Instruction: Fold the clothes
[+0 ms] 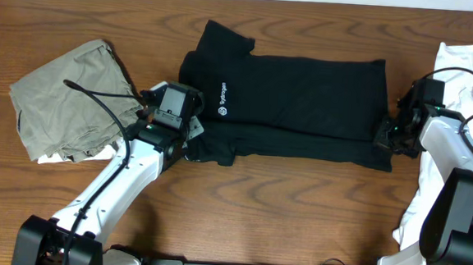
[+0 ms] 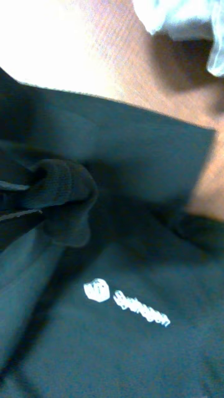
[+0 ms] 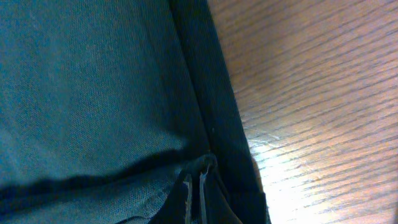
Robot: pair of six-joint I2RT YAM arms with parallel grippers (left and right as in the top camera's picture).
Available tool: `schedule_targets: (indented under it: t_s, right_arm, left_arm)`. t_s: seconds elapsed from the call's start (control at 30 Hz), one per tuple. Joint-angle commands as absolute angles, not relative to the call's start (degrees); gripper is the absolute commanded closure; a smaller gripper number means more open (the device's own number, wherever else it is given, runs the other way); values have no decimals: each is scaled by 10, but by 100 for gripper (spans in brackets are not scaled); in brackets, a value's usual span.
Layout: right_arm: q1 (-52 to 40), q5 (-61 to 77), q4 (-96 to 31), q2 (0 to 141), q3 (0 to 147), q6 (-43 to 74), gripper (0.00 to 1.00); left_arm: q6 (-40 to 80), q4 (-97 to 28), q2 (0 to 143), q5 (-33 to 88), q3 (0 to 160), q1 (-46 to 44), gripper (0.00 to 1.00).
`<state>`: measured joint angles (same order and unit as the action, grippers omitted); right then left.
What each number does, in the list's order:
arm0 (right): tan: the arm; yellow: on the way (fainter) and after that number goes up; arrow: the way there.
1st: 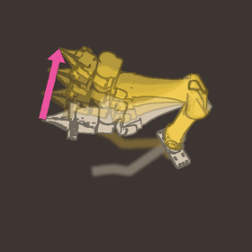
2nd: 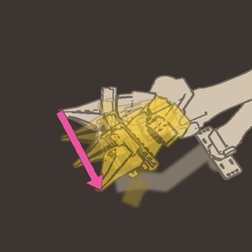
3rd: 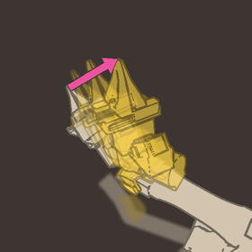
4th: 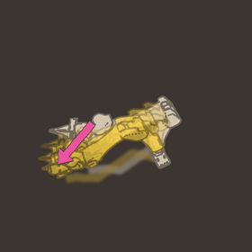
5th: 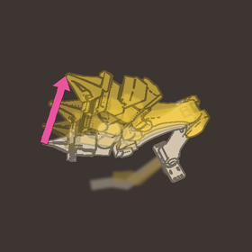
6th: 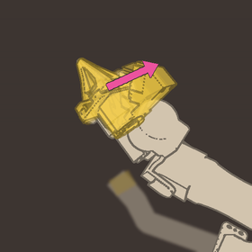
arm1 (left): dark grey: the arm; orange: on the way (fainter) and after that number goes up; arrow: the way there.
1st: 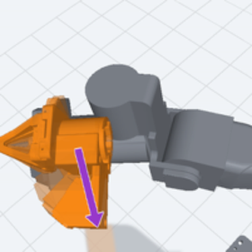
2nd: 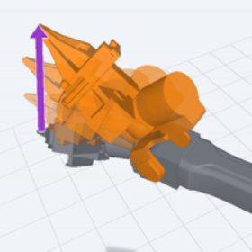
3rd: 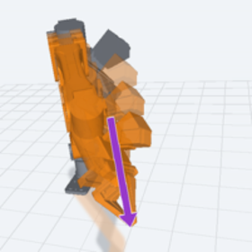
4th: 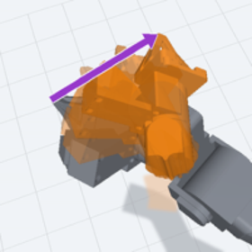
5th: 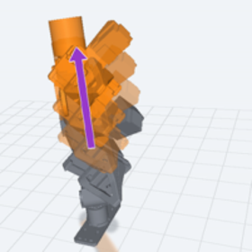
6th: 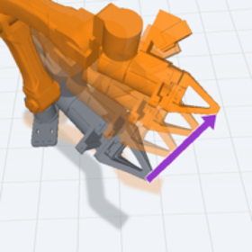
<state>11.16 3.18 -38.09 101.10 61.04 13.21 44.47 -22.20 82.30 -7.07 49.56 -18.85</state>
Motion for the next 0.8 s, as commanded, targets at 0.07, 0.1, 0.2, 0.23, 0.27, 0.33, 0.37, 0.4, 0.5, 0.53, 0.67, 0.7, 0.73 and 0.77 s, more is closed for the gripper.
schedule_targets:
  t_s: [0.07, 0.1, 0.2, 0.23, 0.27, 0.33, 0.37, 0.4, 0.5, 0.53, 0.67, 0.7, 0.73, 0.77]
  right_arm:
    - [140, 28, -363, 1008, 654, 154, 99]
    - [143, 28, -356, 1008, 657, 155, 99]
    - [149, 28, -330, 1008, 658, 165, 99]
    - [148, 28, -324, 1009, 657, 165, 99]
    - [148, 28, -320, 1009, 657, 165, 99]
    - [148, 28, -317, 1009, 657, 165, 99]
    - [148, 28, -317, 1009, 657, 165, 99]
    - [147, 28, -317, 1009, 657, 165, 99]
    - [145, 28, -320, 1011, 657, 165, 91]
    - [144, 28, -321, 1012, 657, 165, 89]
    - [144, 28, -327, 1014, 656, 164, 77]
    - [144, 28, -329, 1014, 656, 164, 73]
    - [144, 28, -332, 1014, 656, 164, 71]
    - [144, 28, -335, 1014, 656, 164, 71]
  left_arm:
    - [433, -172, 825, -82, 507, -185, 90]
    - [433, -164, 825, -83, 507, -185, 90]
    - [433, -146, 826, -87, 507, -185, 90]
    - [433, -143, 827, -87, 507, -185, 90]
    - [433, -142, 828, -87, 507, -185, 90]
    - [433, -141, 834, -87, 507, -185, 90]
    - [433, -141, 838, -87, 507, -185, 90]
    - [433, -141, 842, -87, 507, -185, 90]
    - [433, -141, 858, -86, 507, -185, 90]
    - [433, -141, 862, -86, 507, -185, 90]
    - [433, -140, 874, -86, 507, -185, 90]
    - [433, -140, 875, -86, 507, -185, 90]
    - [433, -140, 876, -86, 507, -185, 90]
    - [433, -140, 876, -87, 507, -185, 90]
